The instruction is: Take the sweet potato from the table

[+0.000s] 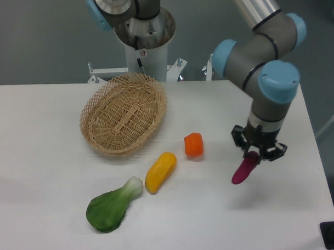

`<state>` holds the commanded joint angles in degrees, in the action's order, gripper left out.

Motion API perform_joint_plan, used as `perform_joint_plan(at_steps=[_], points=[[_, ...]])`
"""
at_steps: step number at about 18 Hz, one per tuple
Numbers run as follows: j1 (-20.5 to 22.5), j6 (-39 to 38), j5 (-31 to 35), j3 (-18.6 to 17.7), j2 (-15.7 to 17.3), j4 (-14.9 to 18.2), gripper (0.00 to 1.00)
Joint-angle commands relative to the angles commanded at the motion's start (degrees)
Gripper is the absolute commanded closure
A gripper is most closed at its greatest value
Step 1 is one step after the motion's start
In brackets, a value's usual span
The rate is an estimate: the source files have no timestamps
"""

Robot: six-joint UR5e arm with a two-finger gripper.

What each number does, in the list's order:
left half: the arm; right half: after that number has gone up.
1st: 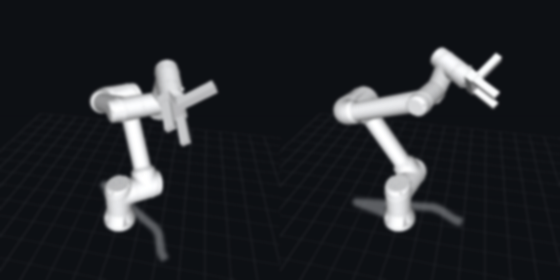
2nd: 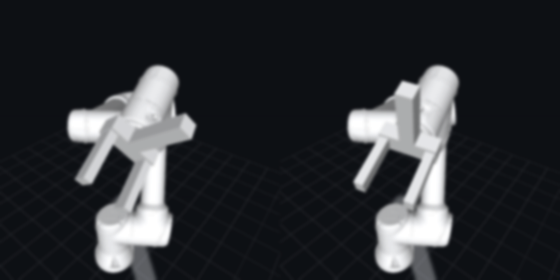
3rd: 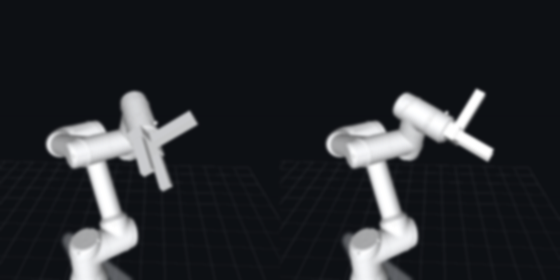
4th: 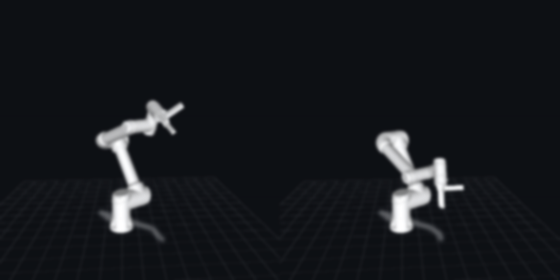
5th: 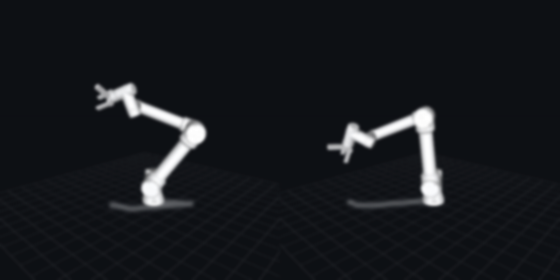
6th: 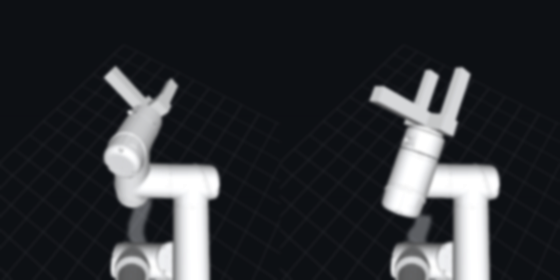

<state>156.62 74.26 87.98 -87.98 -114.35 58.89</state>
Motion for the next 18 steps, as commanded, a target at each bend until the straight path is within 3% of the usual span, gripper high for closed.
perform_joint_plan(at_steps=[6,12,18], points=[[0.97,5.98,0.62,0.09,-0.09,0.44,0.81],[0.88,6.60,1.84,1.05,-0.18,2.98,0.79],[0.88,7.39,2.20,1.06,-0.17,3.16,0.79]])
